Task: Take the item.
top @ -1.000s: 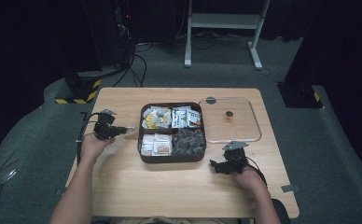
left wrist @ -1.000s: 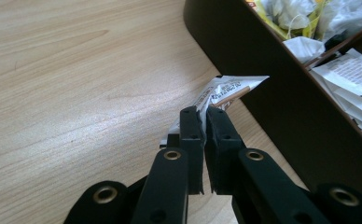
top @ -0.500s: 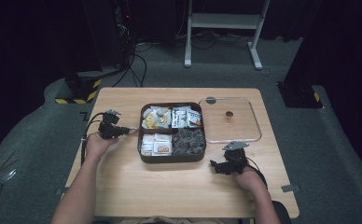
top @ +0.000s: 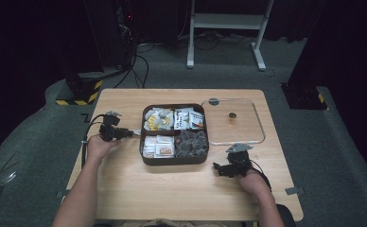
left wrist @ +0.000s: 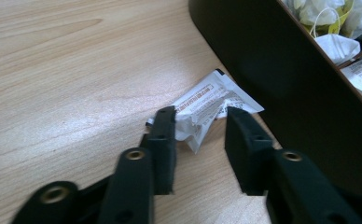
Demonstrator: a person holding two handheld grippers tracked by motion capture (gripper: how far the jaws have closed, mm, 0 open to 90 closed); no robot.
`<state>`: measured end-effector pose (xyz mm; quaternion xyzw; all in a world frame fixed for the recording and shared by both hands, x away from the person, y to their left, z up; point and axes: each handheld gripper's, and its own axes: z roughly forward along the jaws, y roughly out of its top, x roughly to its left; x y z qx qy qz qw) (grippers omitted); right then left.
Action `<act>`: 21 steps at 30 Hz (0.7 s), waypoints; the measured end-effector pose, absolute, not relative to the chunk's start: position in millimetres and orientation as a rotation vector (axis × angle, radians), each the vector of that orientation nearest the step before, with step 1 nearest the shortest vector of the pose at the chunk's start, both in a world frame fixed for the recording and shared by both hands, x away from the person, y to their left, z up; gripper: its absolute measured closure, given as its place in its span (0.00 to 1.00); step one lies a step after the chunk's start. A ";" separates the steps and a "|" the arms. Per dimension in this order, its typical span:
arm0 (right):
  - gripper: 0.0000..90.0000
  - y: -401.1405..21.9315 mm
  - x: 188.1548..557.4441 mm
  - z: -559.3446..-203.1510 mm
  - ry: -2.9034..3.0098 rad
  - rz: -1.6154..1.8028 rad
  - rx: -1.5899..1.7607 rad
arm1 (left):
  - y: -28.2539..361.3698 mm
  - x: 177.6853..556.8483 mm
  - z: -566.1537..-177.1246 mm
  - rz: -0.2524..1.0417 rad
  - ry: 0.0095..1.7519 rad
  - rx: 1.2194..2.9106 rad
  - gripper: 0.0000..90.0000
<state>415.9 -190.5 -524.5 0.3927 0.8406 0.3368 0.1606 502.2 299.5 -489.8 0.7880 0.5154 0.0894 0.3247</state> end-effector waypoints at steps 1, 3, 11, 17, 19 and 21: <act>0.09 -190.5 415.9 -524.4 2.401 0.961 1.122 | 299.7 501.5 -489.4 0.234 1.352 2.063 0.67; 0.09 -190.6 415.9 -524.4 2.401 0.960 1.122 | 300.0 500.6 -488.0 0.244 1.354 2.069 0.65; 0.09 -190.8 415.7 -524.4 2.402 0.961 1.118 | 303.7 489.0 -476.6 0.303 1.313 2.034 0.57; 0.09 -190.8 415.8 -524.5 2.402 0.961 1.116 | 310.4 478.5 -471.7 0.305 1.310 2.003 0.52; 0.09 -190.9 415.8 -524.5 2.402 0.961 1.114 | 312.0 477.0 -470.8 0.313 1.300 2.004 0.51; 0.09 -190.8 415.7 -524.4 2.403 0.961 1.121 | 314.1 470.9 -469.5 0.333 1.296 1.985 0.51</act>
